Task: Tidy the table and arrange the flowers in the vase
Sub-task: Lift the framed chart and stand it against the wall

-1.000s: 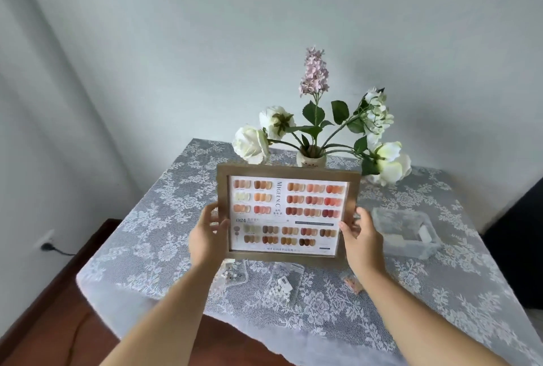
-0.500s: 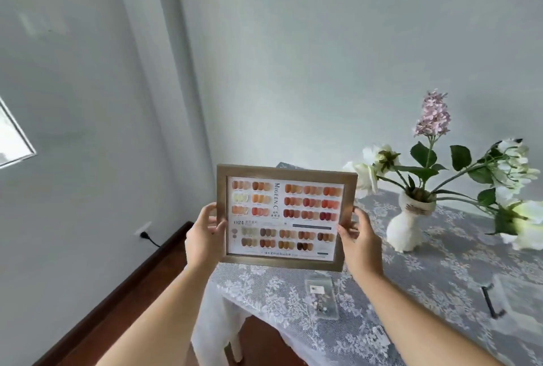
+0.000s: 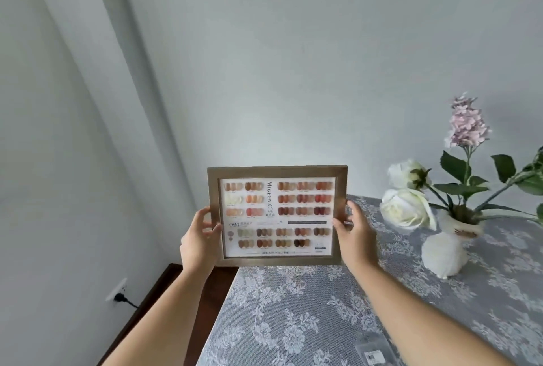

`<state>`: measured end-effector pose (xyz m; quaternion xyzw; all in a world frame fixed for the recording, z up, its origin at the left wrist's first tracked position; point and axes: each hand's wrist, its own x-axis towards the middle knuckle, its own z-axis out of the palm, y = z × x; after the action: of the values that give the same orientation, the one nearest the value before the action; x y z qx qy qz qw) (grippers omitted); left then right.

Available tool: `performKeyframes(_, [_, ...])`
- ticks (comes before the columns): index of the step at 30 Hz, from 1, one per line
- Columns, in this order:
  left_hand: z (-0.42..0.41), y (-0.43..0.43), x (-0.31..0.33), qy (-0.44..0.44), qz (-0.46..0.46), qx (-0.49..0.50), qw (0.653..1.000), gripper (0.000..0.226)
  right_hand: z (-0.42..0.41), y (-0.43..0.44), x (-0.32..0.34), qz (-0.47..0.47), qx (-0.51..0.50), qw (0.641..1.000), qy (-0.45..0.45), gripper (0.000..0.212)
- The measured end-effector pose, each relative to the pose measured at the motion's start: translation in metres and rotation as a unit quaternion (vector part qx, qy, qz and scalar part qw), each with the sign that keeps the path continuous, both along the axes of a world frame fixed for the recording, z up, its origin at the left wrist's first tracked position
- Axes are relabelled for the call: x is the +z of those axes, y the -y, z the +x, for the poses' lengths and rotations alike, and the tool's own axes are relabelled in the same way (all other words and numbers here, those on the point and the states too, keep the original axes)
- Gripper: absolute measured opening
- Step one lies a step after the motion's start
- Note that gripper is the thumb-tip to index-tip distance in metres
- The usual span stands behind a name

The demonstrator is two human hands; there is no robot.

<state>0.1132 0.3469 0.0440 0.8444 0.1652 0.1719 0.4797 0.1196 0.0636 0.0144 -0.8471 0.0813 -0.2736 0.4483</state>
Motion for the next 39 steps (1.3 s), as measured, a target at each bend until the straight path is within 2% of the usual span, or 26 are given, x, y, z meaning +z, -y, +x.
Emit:
performKeyframes(7, [0.084, 0.016, -0.012, -0.009, -0.003, -0.007, 1.000, 0.032, 0.078, 0.011, -0.010, -0.001, -0.016, 1.000, -0.026, 0.049])
performKeyframes(17, [0.224, 0.048, -0.044, -0.036, 0.007, -0.107, 0.994, 0.032, 0.185, 0.023, -0.041, 0.018, -0.165, 0.984, -0.068, 0.041])
performKeyframes(23, [0.290, 0.075, -0.061, -0.043, -0.002, -0.158, 0.987, 0.031, 0.235, 0.041, -0.057, 0.040, -0.234, 0.967, -0.094, 0.045])
performKeyframes(31, [0.323, 0.098, -0.085, -0.049, -0.013, -0.174, 0.983, 0.030, 0.256, 0.056, -0.078, 0.053, -0.279, 0.956, -0.079, 0.045])
performKeyframes(39, [0.318, 0.096, -0.102, -0.062, -0.010, -0.187, 0.980, 0.031, 0.245, 0.058, -0.098, 0.042, -0.267, 0.957, -0.104, 0.047])
